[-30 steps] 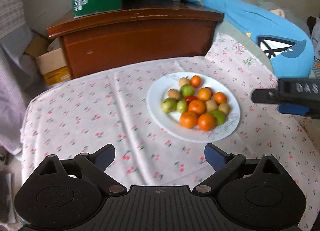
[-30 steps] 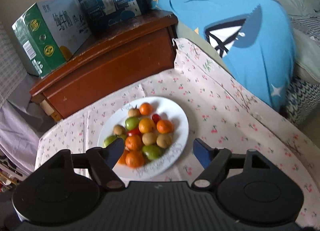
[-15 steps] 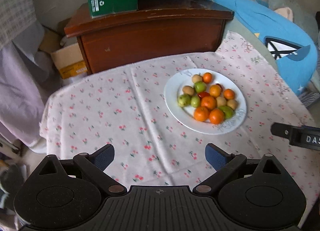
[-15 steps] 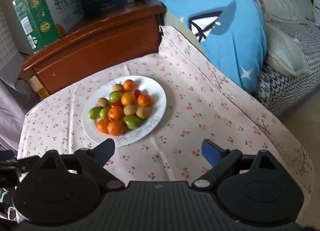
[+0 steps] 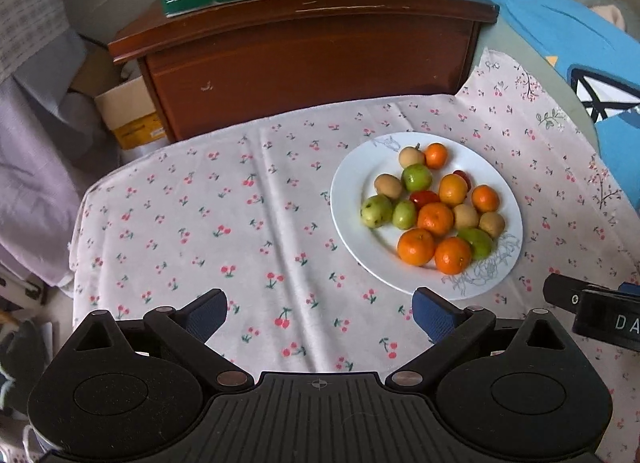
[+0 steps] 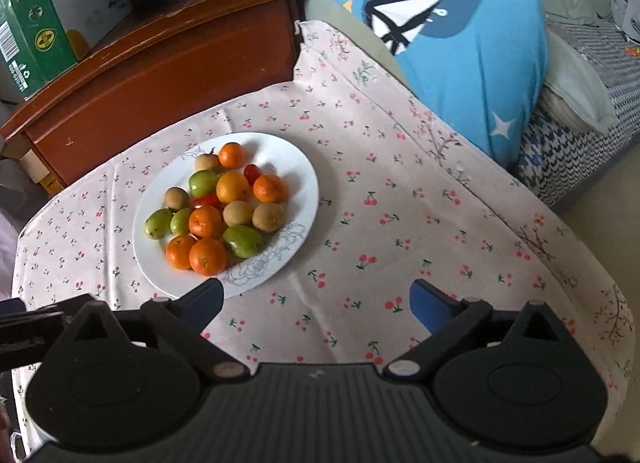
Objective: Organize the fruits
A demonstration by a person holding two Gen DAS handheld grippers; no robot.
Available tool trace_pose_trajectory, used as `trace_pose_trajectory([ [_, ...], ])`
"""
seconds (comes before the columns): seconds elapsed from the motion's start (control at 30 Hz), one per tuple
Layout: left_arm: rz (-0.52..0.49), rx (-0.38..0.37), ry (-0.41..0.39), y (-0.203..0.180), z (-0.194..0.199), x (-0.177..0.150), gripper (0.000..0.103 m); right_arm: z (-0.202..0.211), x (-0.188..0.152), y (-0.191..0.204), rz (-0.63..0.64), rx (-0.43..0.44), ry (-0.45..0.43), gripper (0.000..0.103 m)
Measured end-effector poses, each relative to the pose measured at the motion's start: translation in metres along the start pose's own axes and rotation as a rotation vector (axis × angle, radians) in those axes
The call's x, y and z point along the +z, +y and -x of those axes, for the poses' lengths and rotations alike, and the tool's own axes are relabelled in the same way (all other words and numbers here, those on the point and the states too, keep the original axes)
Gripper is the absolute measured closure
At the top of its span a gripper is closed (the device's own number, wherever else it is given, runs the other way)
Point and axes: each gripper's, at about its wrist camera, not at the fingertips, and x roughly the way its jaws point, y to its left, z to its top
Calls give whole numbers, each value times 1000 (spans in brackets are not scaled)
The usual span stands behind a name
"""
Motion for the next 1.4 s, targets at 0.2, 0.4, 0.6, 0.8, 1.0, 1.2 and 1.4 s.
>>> trace_pose_trajectory([
  [0.2, -18, 25, 13, -7, -14, 2, 3, -11, 2, 8, 25, -21, 16, 4],
  [0.4, 26, 29, 17, -5, -21, 1, 3, -20, 0, 14, 60, -40, 31, 4],
  [0.6, 41, 26, 38, -4, -27, -3, 3, -24, -1, 21, 96, -55, 36, 4],
  [0.8, 39, 47, 14, -5, -25, -4, 3, -24, -3, 26, 134, -78, 23, 4],
  [1.0, 56, 39, 12, -3, -24, -6, 3, -27, -5, 25, 116, -85, 35, 4],
  [1.2, 57, 32, -4, -4, -22, -6, 3, -28, -6, 27, 128, -110, 33, 4],
  [1.4, 58, 33, -5, -4, -22, -6, 3, -27, -6, 28, 137, -116, 29, 4],
])
